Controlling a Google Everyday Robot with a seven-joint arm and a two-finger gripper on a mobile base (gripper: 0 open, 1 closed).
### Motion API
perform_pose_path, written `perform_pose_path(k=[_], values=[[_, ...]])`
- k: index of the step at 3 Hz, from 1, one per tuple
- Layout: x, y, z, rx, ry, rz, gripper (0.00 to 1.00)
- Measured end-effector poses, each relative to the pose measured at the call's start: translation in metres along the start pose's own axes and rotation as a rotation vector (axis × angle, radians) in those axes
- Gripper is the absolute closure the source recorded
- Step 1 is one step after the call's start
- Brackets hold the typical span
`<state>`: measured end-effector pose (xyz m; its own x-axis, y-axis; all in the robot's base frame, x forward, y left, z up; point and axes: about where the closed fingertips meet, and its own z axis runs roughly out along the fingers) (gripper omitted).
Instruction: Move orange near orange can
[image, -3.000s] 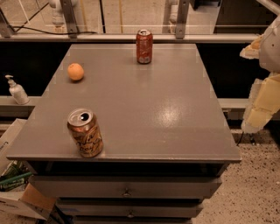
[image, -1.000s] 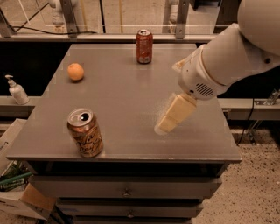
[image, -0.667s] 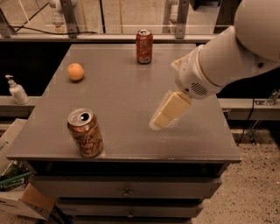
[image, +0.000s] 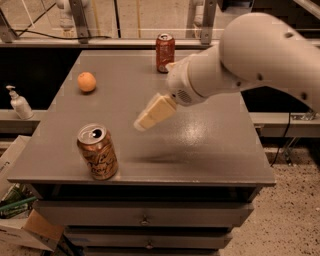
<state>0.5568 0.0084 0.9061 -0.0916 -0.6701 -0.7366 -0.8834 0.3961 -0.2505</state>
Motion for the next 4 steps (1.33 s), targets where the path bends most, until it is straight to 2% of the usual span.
perform_pose_path(k=[1, 2, 3, 4], values=[[-0.036, -0.013, 0.059, -0.036, -0.112, 0.04, 0.0], [-0.099, -0.004, 0.138, -0.177, -0.181, 0.073, 0.0], [-0.113, -0.004, 0.159, -0.202, -0.188, 0.081, 0.0], [-0.127, -0.002, 0.199, -0.225, -0.185, 0.144, 0.0]])
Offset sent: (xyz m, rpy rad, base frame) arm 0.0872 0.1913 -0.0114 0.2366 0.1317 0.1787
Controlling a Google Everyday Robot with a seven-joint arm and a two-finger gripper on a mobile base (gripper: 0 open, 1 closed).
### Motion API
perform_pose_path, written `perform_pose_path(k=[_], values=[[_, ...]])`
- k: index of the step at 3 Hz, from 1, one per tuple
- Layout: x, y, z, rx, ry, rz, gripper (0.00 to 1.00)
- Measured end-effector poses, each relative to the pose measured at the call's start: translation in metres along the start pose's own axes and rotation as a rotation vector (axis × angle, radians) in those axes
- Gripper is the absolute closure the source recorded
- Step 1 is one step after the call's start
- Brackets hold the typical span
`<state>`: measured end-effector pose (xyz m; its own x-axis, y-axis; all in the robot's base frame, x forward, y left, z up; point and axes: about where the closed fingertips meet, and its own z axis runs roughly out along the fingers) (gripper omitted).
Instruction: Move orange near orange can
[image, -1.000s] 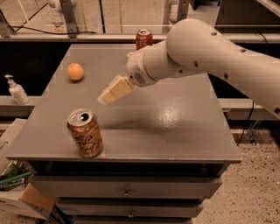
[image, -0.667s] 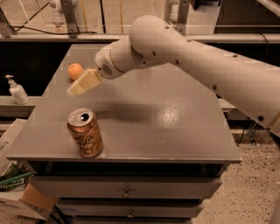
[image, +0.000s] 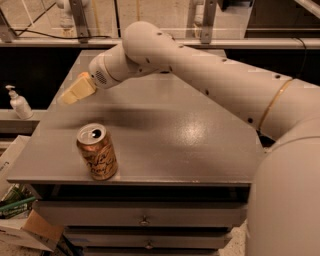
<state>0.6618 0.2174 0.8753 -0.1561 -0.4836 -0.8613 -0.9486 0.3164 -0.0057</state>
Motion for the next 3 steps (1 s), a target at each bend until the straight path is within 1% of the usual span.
perform_pose_path(k=[1, 2, 3], values=[[0.004, -0.012, 0.028, 0.011, 0.006, 0.07, 0.0], [0.012, -0.025, 0.046, 0.029, 0.011, 0.125, 0.0], [0.016, -0.031, 0.056, 0.041, 0.015, 0.148, 0.12]])
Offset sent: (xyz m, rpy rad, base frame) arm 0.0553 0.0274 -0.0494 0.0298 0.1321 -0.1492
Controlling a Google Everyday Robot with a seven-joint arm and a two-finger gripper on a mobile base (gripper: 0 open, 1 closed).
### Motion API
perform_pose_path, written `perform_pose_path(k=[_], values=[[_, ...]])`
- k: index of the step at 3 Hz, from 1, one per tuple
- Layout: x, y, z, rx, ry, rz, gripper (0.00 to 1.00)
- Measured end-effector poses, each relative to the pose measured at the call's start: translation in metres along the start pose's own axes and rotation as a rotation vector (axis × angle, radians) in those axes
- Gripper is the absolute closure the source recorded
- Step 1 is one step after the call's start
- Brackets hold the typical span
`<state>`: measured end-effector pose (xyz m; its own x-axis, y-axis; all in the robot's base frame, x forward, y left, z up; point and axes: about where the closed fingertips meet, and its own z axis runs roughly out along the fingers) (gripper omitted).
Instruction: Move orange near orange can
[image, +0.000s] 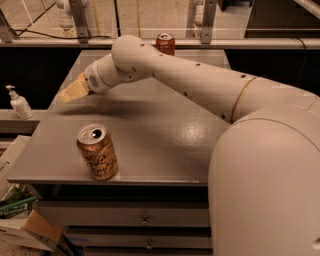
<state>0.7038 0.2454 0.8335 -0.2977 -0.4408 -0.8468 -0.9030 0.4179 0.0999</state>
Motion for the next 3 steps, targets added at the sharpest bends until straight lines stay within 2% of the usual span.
perform_pose_path(k=[2, 3], values=[[0.001, -0.01, -0.002, 0.031, -0.017, 0.024, 0.59], [-0.007, -0.02, -0.03, 0.055, -0.042, 0.01, 0.81]])
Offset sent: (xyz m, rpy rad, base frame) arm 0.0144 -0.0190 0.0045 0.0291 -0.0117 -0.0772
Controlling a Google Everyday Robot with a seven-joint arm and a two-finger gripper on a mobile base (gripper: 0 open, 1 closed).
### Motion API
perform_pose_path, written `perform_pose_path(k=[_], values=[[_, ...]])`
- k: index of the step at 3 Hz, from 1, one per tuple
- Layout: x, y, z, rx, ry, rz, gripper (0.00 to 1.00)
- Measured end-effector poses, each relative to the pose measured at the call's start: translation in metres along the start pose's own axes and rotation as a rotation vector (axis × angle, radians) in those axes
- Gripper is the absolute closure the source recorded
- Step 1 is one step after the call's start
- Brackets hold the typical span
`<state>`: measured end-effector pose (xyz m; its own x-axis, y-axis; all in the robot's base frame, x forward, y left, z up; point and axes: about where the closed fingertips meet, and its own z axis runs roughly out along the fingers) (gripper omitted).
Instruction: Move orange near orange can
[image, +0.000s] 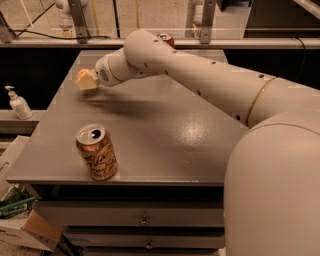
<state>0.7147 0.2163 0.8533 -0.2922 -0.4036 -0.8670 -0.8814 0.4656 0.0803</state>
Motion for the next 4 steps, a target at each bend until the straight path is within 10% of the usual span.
perform_pose_path(k=[1, 4], values=[[0.003, -0.007, -0.051, 0.003, -0.012, -0.005, 1.0], [0.078, 0.028, -0.2, -0.133, -0.062, -0.12, 1.0]])
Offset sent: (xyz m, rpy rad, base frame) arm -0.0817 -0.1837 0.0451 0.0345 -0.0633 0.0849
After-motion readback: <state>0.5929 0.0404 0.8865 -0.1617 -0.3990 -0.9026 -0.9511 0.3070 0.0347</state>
